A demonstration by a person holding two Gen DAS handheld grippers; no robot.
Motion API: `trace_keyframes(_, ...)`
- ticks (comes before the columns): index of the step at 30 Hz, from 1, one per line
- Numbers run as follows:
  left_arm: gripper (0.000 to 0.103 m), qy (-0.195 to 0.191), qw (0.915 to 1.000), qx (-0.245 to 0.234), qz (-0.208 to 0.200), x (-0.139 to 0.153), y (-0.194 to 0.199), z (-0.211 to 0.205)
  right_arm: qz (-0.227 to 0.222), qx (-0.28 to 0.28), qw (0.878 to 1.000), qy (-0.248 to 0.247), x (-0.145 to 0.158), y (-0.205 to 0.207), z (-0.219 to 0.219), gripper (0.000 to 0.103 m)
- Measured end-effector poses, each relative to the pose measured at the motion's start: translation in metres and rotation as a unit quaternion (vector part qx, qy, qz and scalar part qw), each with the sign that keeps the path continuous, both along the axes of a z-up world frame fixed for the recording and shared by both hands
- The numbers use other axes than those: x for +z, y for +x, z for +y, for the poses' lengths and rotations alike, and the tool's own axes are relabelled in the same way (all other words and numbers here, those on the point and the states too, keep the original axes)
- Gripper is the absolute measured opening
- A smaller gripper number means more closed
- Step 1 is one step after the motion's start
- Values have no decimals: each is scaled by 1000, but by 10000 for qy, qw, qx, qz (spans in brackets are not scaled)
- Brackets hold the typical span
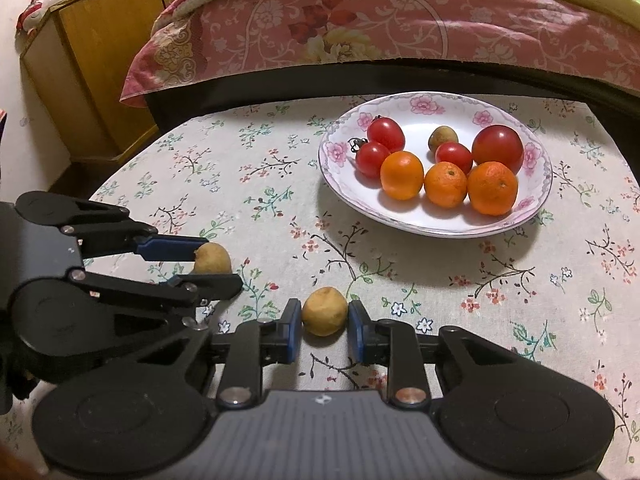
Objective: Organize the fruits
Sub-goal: 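Grasp a yellow-brown fruit with the right gripper while the left gripper grasps another, then carry both yellow-brown fruits over the white plate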
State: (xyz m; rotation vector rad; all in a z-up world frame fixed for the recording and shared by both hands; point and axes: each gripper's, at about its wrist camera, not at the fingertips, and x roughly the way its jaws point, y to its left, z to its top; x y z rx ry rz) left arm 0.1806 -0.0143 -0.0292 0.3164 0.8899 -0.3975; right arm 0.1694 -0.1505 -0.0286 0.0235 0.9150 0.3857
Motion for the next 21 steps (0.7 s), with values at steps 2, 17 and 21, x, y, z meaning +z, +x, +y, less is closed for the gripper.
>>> trace_keyframes(2, 38, -14, 10000, 17, 23, 0, 0, 1, 12, -1, 10000, 8, 0, -1, -1, 20)
trace_keyframes(17, 36, -38, 9998, 155, 78, 2, -3, 4, 102, -88, 9999, 90, 1, -2, -7, 20)
trace_keyframes(21, 36, -81, 9999, 97, 30, 6, -4, 2, 68, -85, 9999, 102, 4, -2, -7, 20)
